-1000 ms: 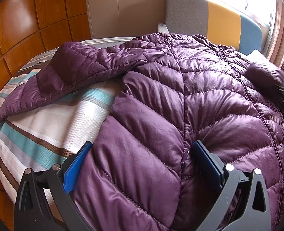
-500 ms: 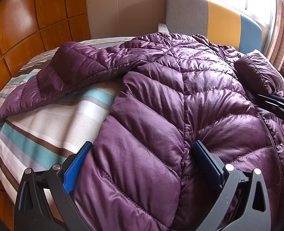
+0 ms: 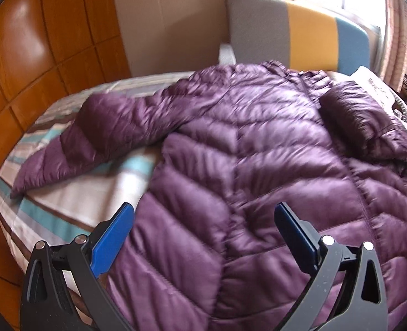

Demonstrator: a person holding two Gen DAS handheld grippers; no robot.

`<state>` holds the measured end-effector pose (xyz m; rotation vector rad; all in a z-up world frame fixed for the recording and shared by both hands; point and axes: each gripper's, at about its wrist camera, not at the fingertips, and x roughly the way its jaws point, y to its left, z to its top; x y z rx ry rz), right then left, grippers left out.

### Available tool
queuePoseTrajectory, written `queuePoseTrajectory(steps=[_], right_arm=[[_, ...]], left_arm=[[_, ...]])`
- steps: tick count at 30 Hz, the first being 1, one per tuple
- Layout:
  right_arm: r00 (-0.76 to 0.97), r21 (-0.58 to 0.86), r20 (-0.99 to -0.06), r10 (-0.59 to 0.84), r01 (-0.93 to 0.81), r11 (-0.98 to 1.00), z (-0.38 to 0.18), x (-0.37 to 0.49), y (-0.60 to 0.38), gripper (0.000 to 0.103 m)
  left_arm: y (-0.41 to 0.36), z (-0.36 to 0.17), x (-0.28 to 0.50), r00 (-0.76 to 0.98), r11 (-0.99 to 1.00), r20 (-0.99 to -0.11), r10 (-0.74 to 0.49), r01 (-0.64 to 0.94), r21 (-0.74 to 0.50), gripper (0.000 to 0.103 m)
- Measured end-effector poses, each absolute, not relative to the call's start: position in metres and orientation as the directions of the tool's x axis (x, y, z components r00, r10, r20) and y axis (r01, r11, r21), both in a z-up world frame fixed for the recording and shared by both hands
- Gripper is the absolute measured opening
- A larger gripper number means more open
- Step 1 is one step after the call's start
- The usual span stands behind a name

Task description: Fold large clothes

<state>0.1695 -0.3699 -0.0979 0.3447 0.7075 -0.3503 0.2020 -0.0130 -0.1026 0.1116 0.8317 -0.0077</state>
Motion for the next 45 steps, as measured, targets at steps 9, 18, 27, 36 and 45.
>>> queuePoseTrajectory(steps=[9,18,27,36,45], right_arm=[[0.667,0.157,-0.735,-0.122,0.343,0.926,-0.126,0.196,-0.361,0.043],[0.674,0.153,-0.727,-0.134,0.349,0.925,-0.131,0.198,-0.358,0.043],[0.685,0.174,-0.718,-0.122,0.346,0.922,-0.13,0.193,-0.361,0.044],[0.694,0.161,-0.707,-0.136,0.345,0.925,-0.126,0.191,-0.36,0.043],[0.68,0.173,-0.724,-0.114,0.339,0.925,-0.106,0.213,-0.374,0.033]], left_arm=[[-0.085,-0.063,0.224,0.705,0.964,-0.705,-0.085,0.236,0.12,0.101],[-0.188,-0.086,0.262,0.68,0.904,-0.721,-0.135,0.382,0.191,0.101],[-0.15,-0.106,0.313,0.65,0.98,-0.76,-0.012,0.159,0.12,0.101],[-0.09,-0.079,0.283,0.753,0.999,-0.658,-0.012,-0.015,-0.035,0.101],[-0.161,-0.101,0.319,0.635,0.955,-0.768,-0.088,0.272,0.116,0.081]])
